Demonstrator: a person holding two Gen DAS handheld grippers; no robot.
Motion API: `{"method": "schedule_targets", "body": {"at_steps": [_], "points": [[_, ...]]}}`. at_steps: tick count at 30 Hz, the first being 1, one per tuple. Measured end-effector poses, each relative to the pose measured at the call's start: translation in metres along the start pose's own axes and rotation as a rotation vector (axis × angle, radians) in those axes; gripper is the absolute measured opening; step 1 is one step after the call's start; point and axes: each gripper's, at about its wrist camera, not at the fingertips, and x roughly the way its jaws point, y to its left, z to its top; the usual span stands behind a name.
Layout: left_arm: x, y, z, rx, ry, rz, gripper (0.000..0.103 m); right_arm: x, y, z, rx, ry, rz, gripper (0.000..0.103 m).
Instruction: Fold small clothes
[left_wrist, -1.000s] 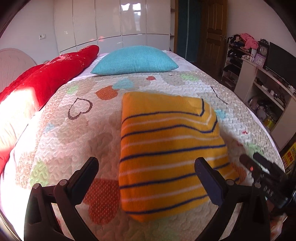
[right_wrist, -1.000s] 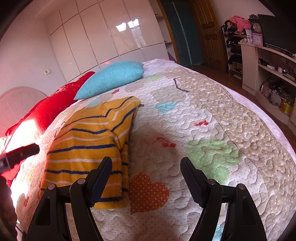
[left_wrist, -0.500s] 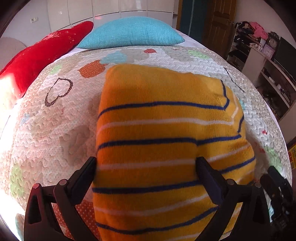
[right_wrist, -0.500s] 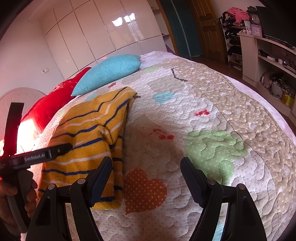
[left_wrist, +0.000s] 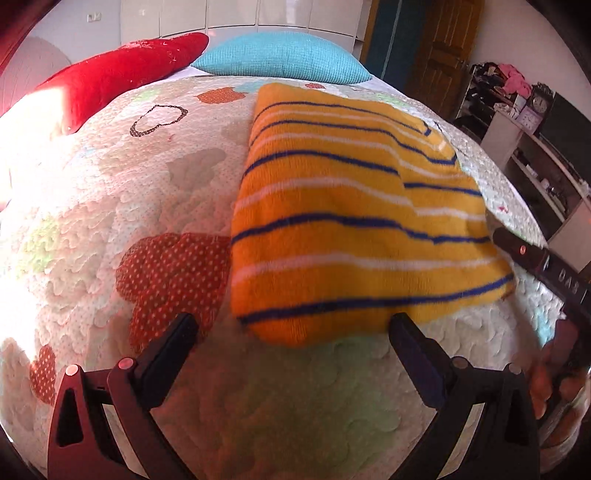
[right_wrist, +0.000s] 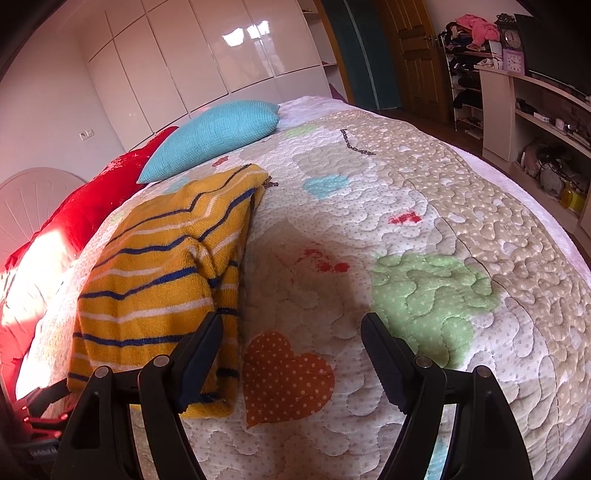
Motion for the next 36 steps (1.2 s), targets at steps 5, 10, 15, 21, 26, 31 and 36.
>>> {"method": "schedule_targets", "body": {"at_steps": [5, 10, 15, 21, 26, 31, 36], "points": [[-0.004, -0.015, -0.025, 0.117, -0.075, 0.095, 0.103, 0.002, -0.001, 0.0, 0.003, 0.006, 0.0, 0.082], [0.002, -0.009, -0.023, 0.045, -0.055, 0.069, 0.103, 0.005, -0.003, 0.0, 0.016, 0.022, 0.007, 0.083], [0.003, -0.006, -0.026, 0.054, -0.074, 0.048, 0.103, 0.01, -0.006, 0.001, 0.032, 0.041, 0.024, 0.087], [0.0, -0.004, -0.032, 0.054, -0.119, 0.02, 0.103, 0.011, -0.003, 0.0, 0.02, 0.043, 0.01, 0.087], [-0.002, -0.003, -0.035, 0.05, -0.138, 0.006, 0.103, 0.001, 0.002, -0.014, 0.014, 0.036, -0.076, 0.087], [-0.004, -0.003, -0.037, 0.051, -0.156, 0.0, 0.103, -0.014, 0.015, -0.044, -0.032, -0.026, -0.178, 0.088], [-0.006, 0.001, -0.039, 0.053, -0.166, -0.028, 0.103, -0.016, 0.023, -0.052, -0.062, -0.043, -0.251, 0.09]]}}
